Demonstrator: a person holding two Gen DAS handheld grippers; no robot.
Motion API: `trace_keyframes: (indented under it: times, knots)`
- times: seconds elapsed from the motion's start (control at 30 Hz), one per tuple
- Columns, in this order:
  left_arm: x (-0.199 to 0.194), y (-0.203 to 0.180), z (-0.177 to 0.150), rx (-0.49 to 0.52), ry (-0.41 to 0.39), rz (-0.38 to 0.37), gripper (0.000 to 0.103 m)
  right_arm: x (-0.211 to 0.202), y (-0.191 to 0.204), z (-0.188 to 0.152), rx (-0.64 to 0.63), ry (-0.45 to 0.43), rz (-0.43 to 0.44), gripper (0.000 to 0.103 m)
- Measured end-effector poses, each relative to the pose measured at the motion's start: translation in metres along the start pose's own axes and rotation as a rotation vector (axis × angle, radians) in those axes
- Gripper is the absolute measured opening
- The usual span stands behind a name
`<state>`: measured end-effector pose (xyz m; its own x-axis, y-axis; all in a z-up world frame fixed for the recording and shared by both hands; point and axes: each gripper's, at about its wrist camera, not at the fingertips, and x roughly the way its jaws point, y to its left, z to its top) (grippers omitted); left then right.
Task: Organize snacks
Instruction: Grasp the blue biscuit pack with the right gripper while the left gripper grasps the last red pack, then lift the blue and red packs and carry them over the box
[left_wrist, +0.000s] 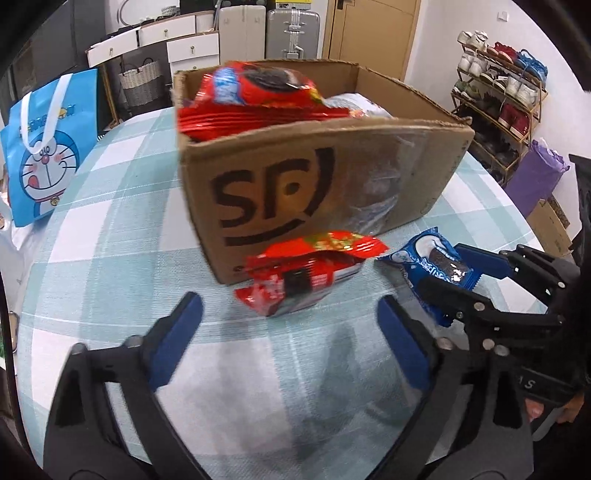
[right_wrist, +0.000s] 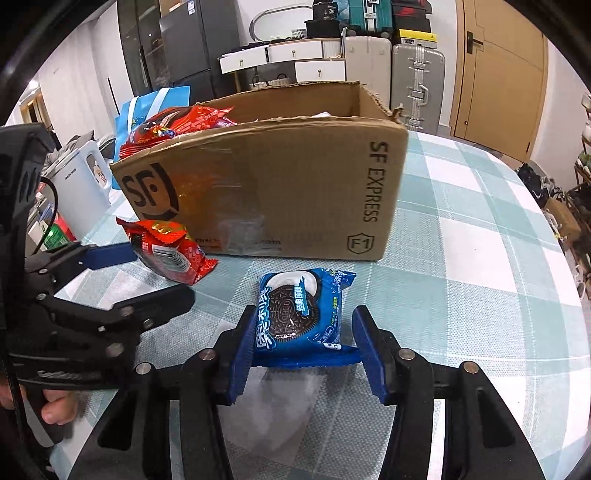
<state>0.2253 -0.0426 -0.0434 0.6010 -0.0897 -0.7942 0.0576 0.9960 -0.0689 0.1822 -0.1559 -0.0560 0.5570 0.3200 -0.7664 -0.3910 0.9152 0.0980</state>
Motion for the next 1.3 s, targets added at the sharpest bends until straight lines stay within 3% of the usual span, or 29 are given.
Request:
trace_keyframes:
  times: [0.03, 0.1, 0.17, 0.43, 0.7, 0.77, 0.87, 0.93, 0.97, 1.07, 1.1, 1.13, 1.3]
  knots:
    - [0.003, -0.002, 0.001, 0.002, 0.004, 0.001, 0.079, -0.001, -0.001, -0.001, 0.0, -0.002, 0.0, 0.052]
    - [0.007, -0.005, 0.002, 0.003, 0.013, 0.004, 0.053, -0.003, -0.003, -0.001, 0.002, -0.007, 0.0, 0.052]
    - [0.01, -0.006, 0.002, 0.008, 0.016, 0.014, 0.042, -0.01, -0.009, -0.005, 0.004, -0.012, 0.0, 0.052]
    - [0.002, -0.003, 0.002, 0.003, -0.007, -0.016, 0.042, -0.024, -0.009, -0.004, 0.004, -0.054, -0.002, 0.052]
    - [-0.016, -0.006, 0.0, -0.002, -0.044, -0.037, 0.042, -0.03, -0.006, -0.009, -0.017, -0.053, 0.004, 0.037]
    - [-0.019, -0.006, 0.0, 0.0, -0.048, -0.038, 0.042, -0.032, -0.006, -0.008, -0.015, -0.052, 0.004, 0.028]
    - [-0.029, -0.003, -0.001, 0.002, -0.062, -0.043, 0.042, -0.028, -0.008, -0.009, -0.008, -0.013, 0.006, 0.032]
    - [-0.033, 0.0, -0.003, 0.001, -0.07, -0.043, 0.042, -0.023, -0.011, -0.011, 0.012, 0.015, 0.003, 0.054]
    - [-0.035, 0.001, -0.004, 0.0, -0.071, -0.044, 0.042, -0.021, -0.013, -0.013, 0.023, 0.021, 0.015, 0.056]
    - [-0.038, 0.004, -0.005, -0.006, -0.072, -0.046, 0.042, -0.009, -0.013, -0.017, 0.014, 0.072, 0.021, 0.056]
    - [-0.039, 0.005, -0.005, -0.007, -0.072, -0.048, 0.042, -0.01, -0.011, -0.018, -0.002, 0.053, 0.009, 0.055]
    - [-0.04, 0.006, -0.005, -0.008, -0.074, -0.048, 0.042, -0.01, -0.009, -0.018, -0.005, 0.06, 0.003, 0.047]
    - [-0.052, 0.006, -0.004, -0.01, -0.098, -0.053, 0.042, -0.026, -0.011, -0.016, 0.005, -0.016, 0.019, 0.045]
